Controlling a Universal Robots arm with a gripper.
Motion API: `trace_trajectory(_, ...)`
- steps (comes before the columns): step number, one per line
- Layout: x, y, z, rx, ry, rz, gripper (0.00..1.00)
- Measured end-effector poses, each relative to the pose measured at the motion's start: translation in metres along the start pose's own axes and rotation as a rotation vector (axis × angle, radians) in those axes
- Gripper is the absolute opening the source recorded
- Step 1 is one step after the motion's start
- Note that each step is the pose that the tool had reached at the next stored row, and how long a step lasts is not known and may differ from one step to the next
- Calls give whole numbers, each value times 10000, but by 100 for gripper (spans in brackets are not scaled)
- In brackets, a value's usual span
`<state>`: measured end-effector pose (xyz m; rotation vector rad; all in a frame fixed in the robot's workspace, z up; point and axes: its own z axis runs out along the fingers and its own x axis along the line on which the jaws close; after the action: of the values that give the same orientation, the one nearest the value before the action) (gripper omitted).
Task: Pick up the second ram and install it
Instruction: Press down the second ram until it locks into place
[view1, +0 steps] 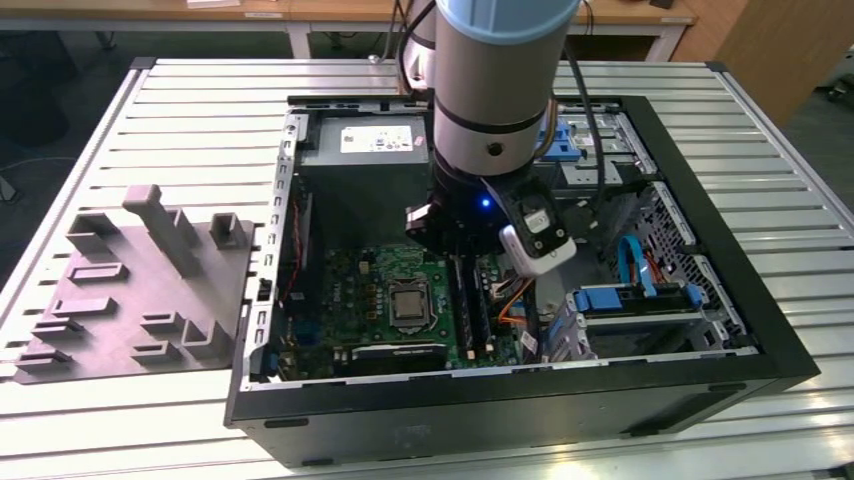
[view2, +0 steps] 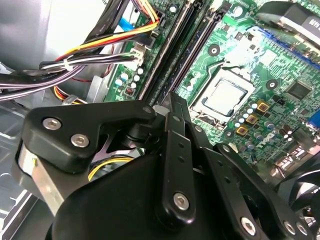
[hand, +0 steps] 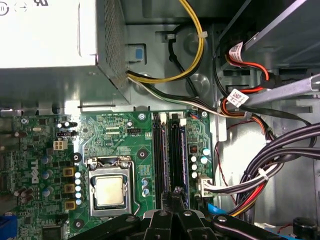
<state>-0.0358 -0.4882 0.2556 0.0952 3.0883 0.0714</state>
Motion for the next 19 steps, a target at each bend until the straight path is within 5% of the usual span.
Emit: trace_trajectory(19, 8, 114, 22, -66, 3, 2, 10)
